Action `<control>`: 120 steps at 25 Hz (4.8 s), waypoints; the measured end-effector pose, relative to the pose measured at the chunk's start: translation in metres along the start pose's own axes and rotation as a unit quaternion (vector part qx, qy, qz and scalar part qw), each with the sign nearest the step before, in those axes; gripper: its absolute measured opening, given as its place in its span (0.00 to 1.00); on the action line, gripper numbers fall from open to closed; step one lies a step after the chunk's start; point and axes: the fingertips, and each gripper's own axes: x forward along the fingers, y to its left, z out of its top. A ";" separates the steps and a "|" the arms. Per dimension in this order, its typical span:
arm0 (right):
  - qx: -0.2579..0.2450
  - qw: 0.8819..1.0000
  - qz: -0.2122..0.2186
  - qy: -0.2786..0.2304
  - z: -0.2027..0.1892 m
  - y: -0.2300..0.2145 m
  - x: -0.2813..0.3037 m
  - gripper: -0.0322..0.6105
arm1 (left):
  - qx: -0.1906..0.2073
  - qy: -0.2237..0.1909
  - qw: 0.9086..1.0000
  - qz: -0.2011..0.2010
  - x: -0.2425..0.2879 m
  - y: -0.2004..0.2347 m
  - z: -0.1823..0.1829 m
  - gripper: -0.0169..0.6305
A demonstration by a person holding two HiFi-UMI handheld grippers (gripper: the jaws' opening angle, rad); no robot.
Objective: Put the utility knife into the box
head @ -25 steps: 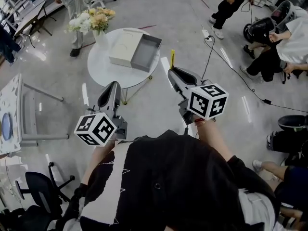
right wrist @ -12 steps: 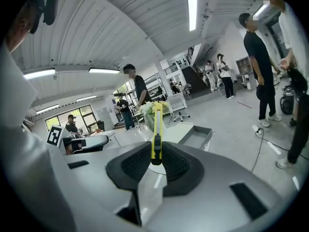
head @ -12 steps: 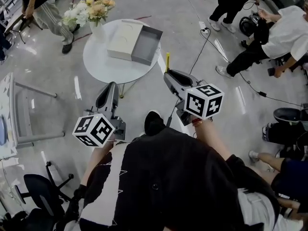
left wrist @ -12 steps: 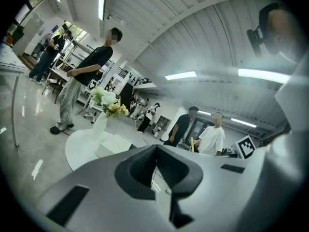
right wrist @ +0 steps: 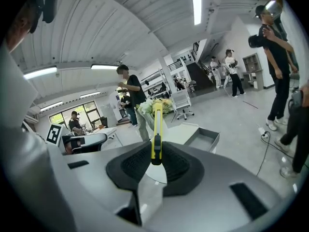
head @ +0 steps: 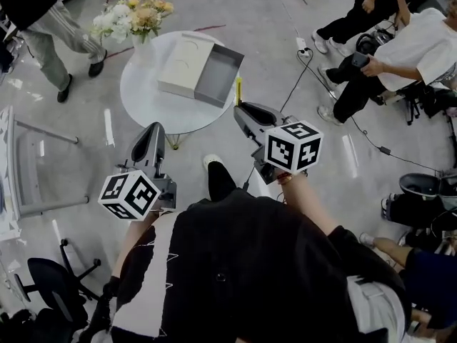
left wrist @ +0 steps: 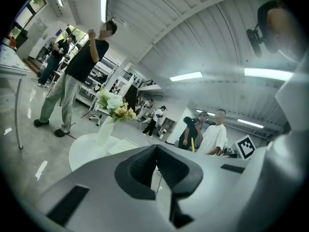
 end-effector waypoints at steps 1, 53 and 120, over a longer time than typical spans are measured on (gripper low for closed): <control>-0.001 1.000 0.002 0.001 0.004 -0.004 0.006 0.16 | 0.000 -0.003 1.000 0.004 0.005 0.003 0.004 0.05; -0.095 0.948 0.030 0.302 -0.049 -0.204 0.240 0.16 | -0.029 -0.089 0.975 0.201 0.124 0.145 0.101 0.05; -0.368 0.751 0.089 0.540 -0.114 -0.218 0.266 0.16 | -0.026 -0.085 0.968 0.235 0.114 0.146 0.101 0.05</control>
